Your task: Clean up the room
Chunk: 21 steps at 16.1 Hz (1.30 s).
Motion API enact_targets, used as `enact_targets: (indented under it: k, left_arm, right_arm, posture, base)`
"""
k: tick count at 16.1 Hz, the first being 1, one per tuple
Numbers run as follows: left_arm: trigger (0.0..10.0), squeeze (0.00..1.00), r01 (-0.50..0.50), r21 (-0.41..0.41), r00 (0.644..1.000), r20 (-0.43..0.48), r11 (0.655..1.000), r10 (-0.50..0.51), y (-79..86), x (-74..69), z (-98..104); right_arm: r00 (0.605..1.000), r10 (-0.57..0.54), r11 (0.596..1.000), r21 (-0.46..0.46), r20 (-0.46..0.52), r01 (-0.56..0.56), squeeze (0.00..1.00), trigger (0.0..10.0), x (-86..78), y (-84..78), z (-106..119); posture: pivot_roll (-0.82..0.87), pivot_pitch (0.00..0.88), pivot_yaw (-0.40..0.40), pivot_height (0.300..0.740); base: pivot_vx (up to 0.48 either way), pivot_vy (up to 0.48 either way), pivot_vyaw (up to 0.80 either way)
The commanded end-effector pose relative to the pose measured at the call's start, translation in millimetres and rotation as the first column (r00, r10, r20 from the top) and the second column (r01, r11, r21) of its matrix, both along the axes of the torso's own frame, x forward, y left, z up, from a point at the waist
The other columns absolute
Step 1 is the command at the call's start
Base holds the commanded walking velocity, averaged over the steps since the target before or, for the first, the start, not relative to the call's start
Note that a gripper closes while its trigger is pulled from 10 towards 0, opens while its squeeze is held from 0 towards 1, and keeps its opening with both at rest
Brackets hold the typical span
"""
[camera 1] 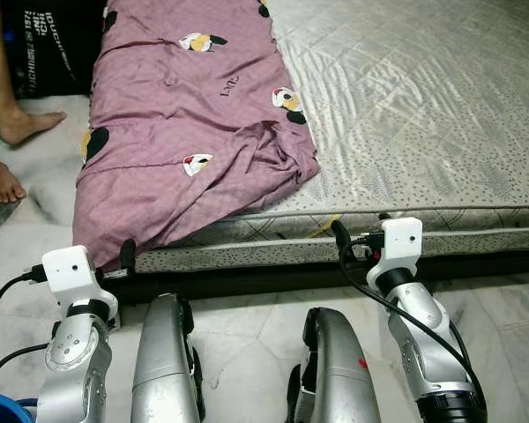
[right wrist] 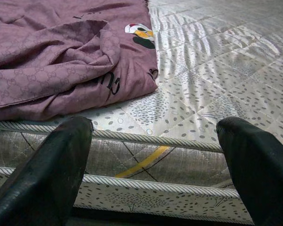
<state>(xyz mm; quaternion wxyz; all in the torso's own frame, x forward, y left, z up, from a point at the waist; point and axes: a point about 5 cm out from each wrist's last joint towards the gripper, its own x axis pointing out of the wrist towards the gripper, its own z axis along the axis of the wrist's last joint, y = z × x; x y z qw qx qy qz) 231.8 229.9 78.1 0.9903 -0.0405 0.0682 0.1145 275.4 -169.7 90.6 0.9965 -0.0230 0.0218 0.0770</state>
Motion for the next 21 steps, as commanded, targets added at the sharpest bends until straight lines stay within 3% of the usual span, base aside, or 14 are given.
enact_targets:
  k: [1,10,16,19,20,21]
  left_arm:
    - [10.0,0.0,0.009,-0.002,1.0,-0.01,1.0,-0.009,-0.6,-1.9,-1.9]
    - [10.0,0.0,0.013,-0.015,1.0,-0.014,1.0,-0.013,-2.3,-1.3,-2.9]
    - [10.0,0.0,0.011,-0.011,1.0,-0.012,1.0,-0.012,-3.1,4.2,-2.5]
    - [10.0,0.0,0.021,0.016,1.0,-0.021,1.0,-0.02,7.7,20.1,-2.4]
    - [10.0,0.0,0.017,0.016,1.0,-0.023,1.0,-0.016,13.3,33.4,0.3]
    - [10.0,0.0,0.017,0.017,1.0,-0.024,1.0,-0.016,14.4,36.5,0.9]
  right_arm:
    - [1.0,-0.018,1.0,0.003,-0.02,0.018,0.0,10.0,-1.1,-4.7,-3.6]
    - [1.0,-0.022,1.0,0.002,-0.021,0.022,0.0,10.0,-0.3,-5.0,-3.8]
    - [0.999,-0.028,1.0,0.0,-0.021,0.028,0.0,10.0,-0.8,-6.5,-3.7]
    - [0.999,-0.047,0.999,-0.023,-0.014,0.046,0.0,10.0,-7.8,-14.6,-2.4]
    - [0.997,-0.073,0.996,-0.049,-0.017,0.072,0.0,10.0,-19.7,-27.8,-0.5]
    - [0.997,-0.078,0.996,-0.054,-0.019,0.077,0.0,10.0,-22.3,-30.6,-0.1]
  posture:
    - [0.0,0.185,-0.085,0.571]
    - [0.0,0.184,-0.085,0.571]
    - [0.0,0.182,-0.086,0.571]
    - [-0.03,0.19,-0.092,0.571]
    - [-0.07,0.211,-0.099,0.571]
    - [-0.07,0.211,-0.099,0.571]
  base:
    - [0.311,0.0,0.0]
    - [0.32,0.0,0.0]
    - [0.0,0.0,0.0]
    - [0.0,0.0,0.0]
    - [0.0,0.0,0.0]
    - [0.0,0.0,0.0]
